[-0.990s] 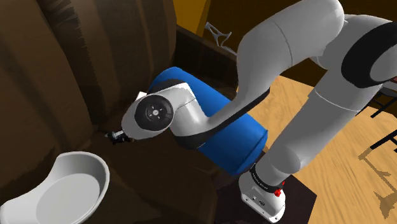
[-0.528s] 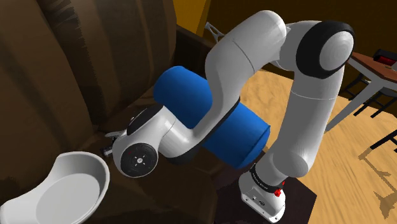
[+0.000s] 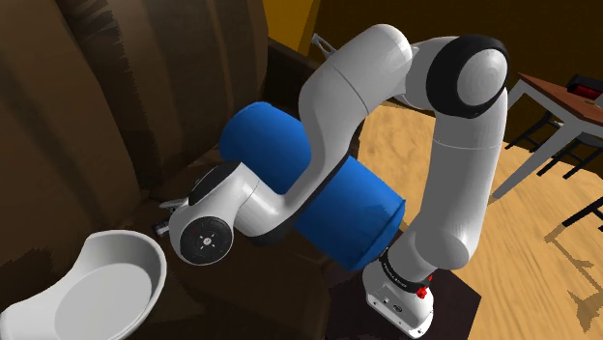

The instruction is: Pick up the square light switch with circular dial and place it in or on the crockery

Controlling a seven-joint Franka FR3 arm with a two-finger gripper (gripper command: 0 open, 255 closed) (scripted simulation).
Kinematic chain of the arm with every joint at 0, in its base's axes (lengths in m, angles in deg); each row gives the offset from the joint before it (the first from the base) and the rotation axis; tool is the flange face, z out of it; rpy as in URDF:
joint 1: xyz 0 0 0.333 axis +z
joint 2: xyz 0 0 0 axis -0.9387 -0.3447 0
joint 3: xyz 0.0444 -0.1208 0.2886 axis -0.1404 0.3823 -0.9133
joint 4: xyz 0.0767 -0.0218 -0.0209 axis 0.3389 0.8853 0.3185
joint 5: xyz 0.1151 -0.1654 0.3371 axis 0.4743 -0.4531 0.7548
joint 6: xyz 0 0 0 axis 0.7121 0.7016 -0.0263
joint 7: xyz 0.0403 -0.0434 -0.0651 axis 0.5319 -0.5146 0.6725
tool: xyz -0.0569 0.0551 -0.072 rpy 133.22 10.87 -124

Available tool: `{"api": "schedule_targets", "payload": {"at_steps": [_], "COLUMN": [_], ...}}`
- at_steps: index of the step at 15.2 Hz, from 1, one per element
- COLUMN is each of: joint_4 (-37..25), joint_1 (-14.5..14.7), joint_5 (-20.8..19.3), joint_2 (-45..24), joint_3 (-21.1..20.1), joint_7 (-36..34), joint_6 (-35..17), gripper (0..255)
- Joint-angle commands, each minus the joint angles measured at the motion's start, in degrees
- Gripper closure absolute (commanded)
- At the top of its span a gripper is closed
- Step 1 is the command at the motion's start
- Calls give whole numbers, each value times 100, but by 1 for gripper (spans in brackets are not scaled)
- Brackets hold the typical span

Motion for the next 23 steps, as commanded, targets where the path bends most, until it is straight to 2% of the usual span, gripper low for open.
{"api": "schedule_targets", "payload": {"at_steps": [1,4,5,14,23], "joint_4": [-2,-2,-2,-2,72], "joint_1": [1,1,1,1,-306], "joint_5": [-7,-7,-7,-8,685], "joint_2": [-6,-5,-5,-6,660], "joint_3": [3,3,3,2,-312], "joint_7": [-4,-3,-3,-4,580], "joint_6": [-1,-1,-1,-1,-164], "gripper": [0,0,255,255,255]}}
